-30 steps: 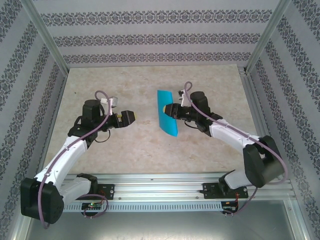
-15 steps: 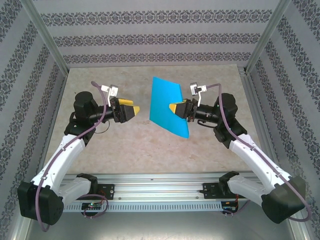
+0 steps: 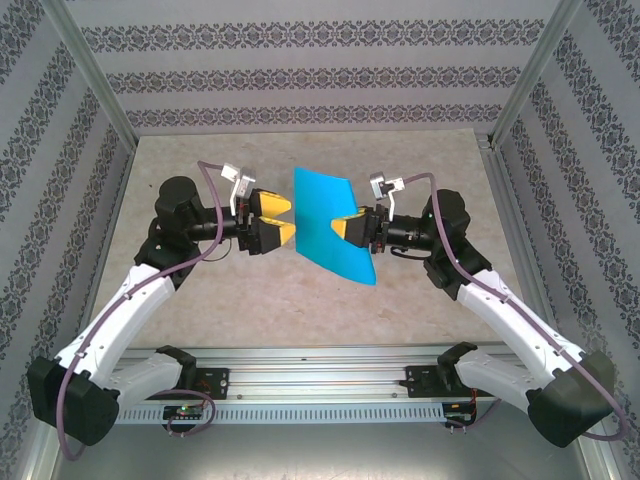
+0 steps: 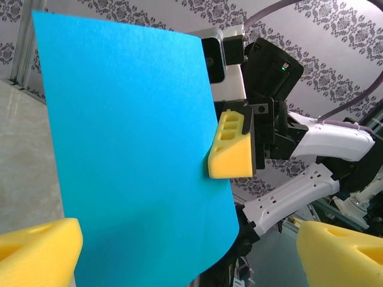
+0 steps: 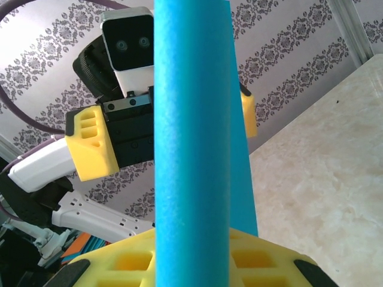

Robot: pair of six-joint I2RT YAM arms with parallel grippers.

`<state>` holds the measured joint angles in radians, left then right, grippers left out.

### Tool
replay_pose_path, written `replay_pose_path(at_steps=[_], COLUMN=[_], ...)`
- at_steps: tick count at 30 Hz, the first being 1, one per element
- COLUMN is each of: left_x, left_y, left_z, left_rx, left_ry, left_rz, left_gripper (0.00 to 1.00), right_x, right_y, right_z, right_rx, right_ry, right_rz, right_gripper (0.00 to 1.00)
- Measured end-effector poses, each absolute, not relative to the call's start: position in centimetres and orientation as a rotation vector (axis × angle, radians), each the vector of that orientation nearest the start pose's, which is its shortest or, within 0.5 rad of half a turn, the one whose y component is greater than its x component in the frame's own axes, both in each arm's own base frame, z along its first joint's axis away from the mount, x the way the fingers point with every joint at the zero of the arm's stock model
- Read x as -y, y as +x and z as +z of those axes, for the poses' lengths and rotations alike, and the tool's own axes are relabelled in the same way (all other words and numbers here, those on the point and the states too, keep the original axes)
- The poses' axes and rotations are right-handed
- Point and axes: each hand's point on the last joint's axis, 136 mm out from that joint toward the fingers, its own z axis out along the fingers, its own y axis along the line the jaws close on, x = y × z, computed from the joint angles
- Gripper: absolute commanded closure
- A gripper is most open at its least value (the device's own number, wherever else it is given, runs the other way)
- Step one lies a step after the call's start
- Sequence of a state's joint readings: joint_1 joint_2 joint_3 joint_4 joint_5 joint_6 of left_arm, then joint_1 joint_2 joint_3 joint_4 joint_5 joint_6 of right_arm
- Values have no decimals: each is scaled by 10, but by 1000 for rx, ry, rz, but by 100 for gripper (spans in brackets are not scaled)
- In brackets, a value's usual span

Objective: Fold a paper plane with a square sheet of paper (fold left side to right side)
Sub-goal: Place a square sheet of paper at the center of the table.

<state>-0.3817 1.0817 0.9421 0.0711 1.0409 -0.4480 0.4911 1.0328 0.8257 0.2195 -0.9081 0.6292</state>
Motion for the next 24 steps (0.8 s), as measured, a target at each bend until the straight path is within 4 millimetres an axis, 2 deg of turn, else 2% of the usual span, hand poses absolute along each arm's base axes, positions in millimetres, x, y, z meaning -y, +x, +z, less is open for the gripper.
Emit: replay_pose_path(at_steps=[4, 7, 15, 18, 24], left_x=[252, 252, 254, 254, 256], left_y=[238, 239, 239, 237, 234], left_z=[348, 346, 345, 345, 344], left_rx=[-1688, -1694, -1694, -1690, -1683], left_ry=[783, 780, 791, 801, 820], left_rz=[-1421, -1411, -1430, -1439, -1441], left_gripper=[4, 4, 13, 30, 82], right_x=[-269, -270, -276, -277, -277], right_y=[215, 212, 203, 204, 205], right_z=[350, 351, 350, 347, 346], right_rx=[-1667, -1664, -1662, -1671, -1672], right_ry=[-689, -703, -751, -750, -749], right_rz=[1537, 1547, 1584, 1587, 1586], right_gripper=[79, 79, 79, 78, 74])
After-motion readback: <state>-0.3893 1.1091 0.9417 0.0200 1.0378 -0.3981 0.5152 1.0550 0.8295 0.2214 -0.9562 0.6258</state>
